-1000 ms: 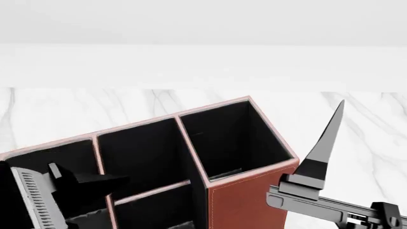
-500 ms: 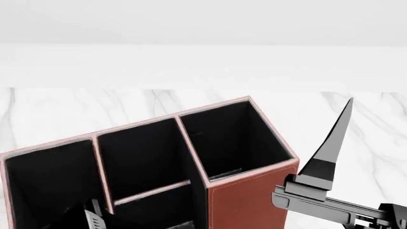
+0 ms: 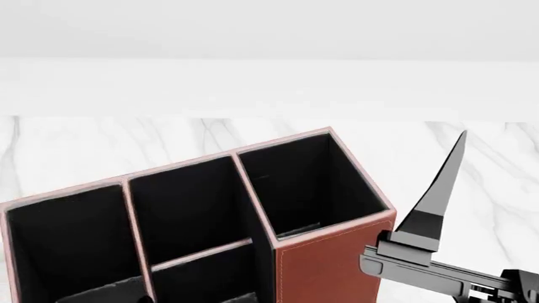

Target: Pick up the book and place it in the front compartment of the caddy.

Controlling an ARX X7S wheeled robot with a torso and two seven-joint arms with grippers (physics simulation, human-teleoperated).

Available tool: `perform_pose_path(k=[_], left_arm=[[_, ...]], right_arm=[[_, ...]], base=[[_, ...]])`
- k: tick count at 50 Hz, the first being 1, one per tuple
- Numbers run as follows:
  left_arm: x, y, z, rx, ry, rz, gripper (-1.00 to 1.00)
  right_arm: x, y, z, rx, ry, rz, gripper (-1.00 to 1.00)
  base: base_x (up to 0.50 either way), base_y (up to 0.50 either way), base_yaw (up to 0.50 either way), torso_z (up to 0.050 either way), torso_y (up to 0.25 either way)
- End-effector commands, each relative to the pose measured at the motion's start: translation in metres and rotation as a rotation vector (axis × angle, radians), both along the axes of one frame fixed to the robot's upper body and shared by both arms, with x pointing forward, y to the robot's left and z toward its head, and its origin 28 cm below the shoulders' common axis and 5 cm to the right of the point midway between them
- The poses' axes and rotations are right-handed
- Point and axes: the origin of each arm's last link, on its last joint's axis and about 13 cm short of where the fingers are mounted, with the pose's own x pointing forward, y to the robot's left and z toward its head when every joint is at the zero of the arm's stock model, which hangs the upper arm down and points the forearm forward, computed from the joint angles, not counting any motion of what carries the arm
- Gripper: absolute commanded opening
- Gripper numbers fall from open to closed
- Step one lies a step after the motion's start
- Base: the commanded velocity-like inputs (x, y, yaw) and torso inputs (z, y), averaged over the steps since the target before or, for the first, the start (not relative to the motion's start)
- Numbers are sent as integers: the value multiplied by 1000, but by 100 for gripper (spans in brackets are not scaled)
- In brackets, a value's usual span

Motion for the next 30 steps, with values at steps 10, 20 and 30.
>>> perform_pose_path(k=[10,20,30], left_arm=[[1,-12,-28,63,51,18,100],[5,-19,-44,67,71,22,100],[5,-22,-58,67,98,34,100]], right_arm=[[0,0,0,-1,-1,2,100],[0,0,1,0,-4,0,100],[0,-1,2,0,-5,-1,100]], base=[[0,0,0,0,0],[0,0,0,0,0],[0,0,0,0,0]])
